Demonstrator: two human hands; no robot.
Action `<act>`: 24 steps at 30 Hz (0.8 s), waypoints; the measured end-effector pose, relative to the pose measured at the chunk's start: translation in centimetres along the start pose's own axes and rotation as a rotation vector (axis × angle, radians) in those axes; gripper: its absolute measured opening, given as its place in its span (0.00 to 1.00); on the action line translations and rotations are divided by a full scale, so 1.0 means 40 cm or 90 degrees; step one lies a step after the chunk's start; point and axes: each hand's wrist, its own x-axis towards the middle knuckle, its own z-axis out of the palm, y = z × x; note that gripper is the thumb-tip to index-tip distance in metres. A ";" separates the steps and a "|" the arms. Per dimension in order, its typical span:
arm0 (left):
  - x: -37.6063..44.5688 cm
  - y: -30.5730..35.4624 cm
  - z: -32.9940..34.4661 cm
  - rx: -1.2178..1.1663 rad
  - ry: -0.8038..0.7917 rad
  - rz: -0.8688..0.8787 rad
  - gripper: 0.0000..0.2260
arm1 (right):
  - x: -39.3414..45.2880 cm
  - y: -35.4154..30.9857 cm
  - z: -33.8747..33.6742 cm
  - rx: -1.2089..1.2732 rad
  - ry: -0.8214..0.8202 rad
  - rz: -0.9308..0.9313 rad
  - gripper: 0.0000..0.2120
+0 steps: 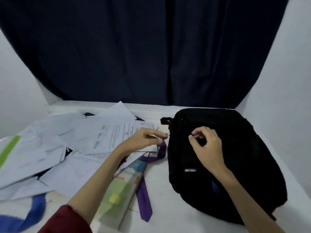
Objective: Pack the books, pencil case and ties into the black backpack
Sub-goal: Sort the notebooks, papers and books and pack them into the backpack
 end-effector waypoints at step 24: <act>-0.004 -0.628 -0.702 0.294 0.126 -0.249 0.23 | 0.046 -0.123 0.718 -0.207 -0.505 0.265 0.29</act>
